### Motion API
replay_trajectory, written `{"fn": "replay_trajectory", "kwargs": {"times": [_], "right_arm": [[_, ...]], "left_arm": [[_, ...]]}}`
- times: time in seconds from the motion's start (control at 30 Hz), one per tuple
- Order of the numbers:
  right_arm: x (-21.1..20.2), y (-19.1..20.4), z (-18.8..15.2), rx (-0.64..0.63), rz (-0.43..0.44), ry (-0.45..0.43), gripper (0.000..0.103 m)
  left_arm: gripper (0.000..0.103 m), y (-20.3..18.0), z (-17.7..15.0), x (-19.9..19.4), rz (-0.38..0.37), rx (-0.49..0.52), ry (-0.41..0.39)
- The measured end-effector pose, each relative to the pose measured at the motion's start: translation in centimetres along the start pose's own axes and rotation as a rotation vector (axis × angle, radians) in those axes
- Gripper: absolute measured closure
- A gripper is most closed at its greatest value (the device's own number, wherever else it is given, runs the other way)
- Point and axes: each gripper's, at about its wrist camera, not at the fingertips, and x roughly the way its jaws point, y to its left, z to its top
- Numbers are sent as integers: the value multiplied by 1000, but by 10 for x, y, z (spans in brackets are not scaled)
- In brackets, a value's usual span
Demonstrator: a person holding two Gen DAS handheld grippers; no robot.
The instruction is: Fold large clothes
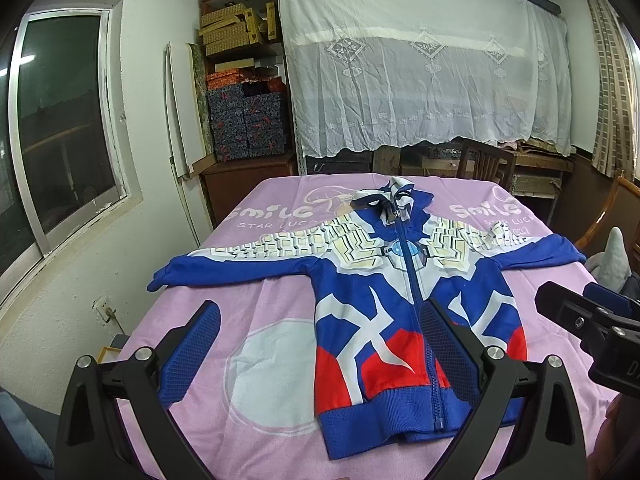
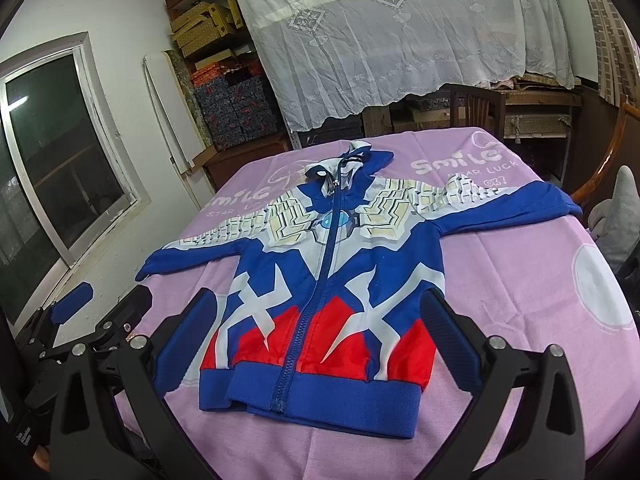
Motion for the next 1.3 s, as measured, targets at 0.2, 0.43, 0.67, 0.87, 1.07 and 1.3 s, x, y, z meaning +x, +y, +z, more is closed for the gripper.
{"fn": "replay_trajectory", "kwargs": {"times": [0.2, 0.43, 0.67, 0.87, 1.07, 1.3], "right_arm": [[2, -3, 0, 7, -1, 5, 4], [3, -9, -1, 7, -15, 1, 4], [27, -52, -12, 64, 58, 89, 4], [49, -111, -27, 239, 96, 153, 4], [77, -124, -42, 249, 116, 236, 4], [95, -113, -55, 197, 116, 273, 30]], "left_arm": [[3, 0, 0, 3, -3, 6, 8], [3, 0, -1, 8, -6, 14, 23], [3, 32, -12, 48, -54, -57, 165], [3, 61, -32, 93, -157, -130, 329], [10, 52, -55, 138, -266, -156, 473], [36, 35, -64, 153, -279, -106, 499]]}}
